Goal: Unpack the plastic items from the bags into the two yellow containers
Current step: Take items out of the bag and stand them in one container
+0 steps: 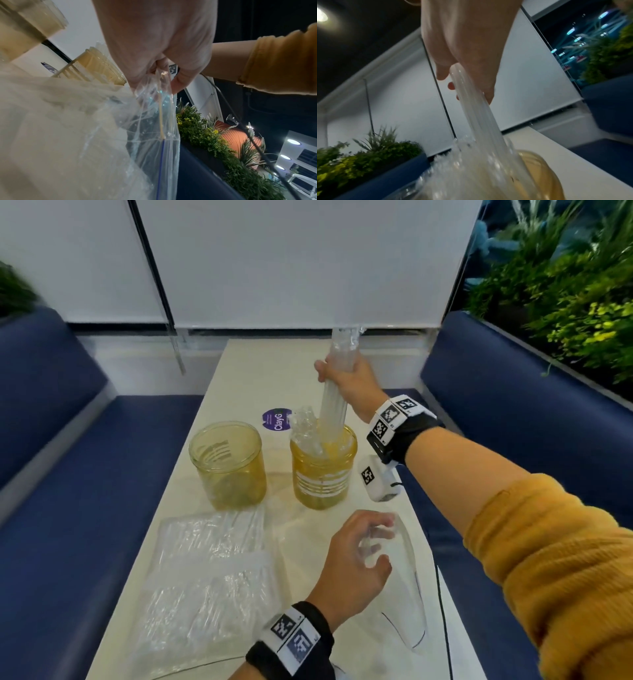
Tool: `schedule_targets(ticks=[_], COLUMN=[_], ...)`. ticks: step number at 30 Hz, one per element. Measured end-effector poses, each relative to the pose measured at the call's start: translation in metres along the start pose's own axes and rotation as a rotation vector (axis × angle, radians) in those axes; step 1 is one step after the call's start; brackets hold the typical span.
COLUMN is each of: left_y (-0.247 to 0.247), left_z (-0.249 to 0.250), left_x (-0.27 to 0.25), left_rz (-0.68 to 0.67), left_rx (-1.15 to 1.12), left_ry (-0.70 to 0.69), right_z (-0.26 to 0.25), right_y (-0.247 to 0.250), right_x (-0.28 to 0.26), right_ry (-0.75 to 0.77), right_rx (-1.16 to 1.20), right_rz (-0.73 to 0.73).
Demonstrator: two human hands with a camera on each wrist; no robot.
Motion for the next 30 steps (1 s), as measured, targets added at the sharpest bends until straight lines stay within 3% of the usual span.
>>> schedule_targets(ticks=[9,11,14,16,18,22,24,27,28,30], left_y=[0.003,0.002,0.001,0.000,-0.002,-0.001,-0.001,-0.001,-0.001,0.000], left_z=[-0.008,-0.007,-0.007,-0.005,-0.001,0.001,-0.001,-0.002,-0.003,-0.004], left_x=[-0.007,-0.008,-0.008,-0.006,-0.002,0.003,0.002,0.000,-0.001,-0.001], left_rz=[0.005,0.003,-0.003,-0.020,-0.036,-0.036,-0.034,-0.030,-0.028,-0.021], left_rx=[-0.018,-0.020,-0.029,-0.019,0.002,0.017,0.019,0.021,0.026,0.028], left_ry=[0.031,0.031,0.040,0.044,0.041,0.052,0.062,0.064,0.062,0.052], right_z=[0.087,0.077,0.035,0.006,-0.005,0.049,0.046,0.020,0.022,0.049], right_y=[-0.017,-0.010,0.003,0.004,-0.012,-0.062,-0.062,-0.046,-0.045,-0.054], right_x=[-0.005,-0.004,0.003,0.003,0.003,-0.012,-0.016,-0.007,-0.005,-0.002], right_ry=[-0.246,-0.189,0.091,0.305,0.457,0.357,0.374,0.468,0.441,0.280], right_rx=[-0.279,-0.204,-0.151,-0.281,-0.528,-1.145,-1.107,-1.009,-1.063,-1.210], right_rz=[-0.112,-0.056,0.070,0.119,0.046,-0.492,-0.446,-0.079,-0.056,-0.270])
Point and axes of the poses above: each hand's wrist, its own x-axis towards the middle knuckle, its own y-axis out of the back of the hand, z = x × y, the point moved 8 cm from there along x, towards the middle knuckle, and after that the axes turned 10 degrees about -x, right-handed, at the moved point
